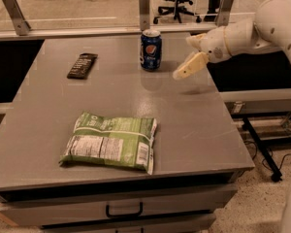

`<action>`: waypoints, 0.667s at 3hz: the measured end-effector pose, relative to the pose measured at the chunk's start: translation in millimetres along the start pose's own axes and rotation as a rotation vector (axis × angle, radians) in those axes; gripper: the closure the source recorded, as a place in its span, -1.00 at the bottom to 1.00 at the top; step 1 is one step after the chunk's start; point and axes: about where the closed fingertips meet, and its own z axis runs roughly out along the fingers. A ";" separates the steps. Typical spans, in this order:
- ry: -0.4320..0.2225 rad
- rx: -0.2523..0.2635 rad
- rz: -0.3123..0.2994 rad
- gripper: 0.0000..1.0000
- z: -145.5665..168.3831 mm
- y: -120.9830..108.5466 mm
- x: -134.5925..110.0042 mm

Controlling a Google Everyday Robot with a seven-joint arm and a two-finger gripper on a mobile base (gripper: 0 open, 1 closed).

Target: Knock pepsi can over

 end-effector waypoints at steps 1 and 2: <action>-0.094 -0.075 0.032 -1.00 33.3 12.0 -25.2; -0.185 -0.158 0.037 -1.00 50.6 30.1 -52.7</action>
Offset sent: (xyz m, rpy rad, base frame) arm -0.0167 0.1103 0.0351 0.3177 0.0588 0.2232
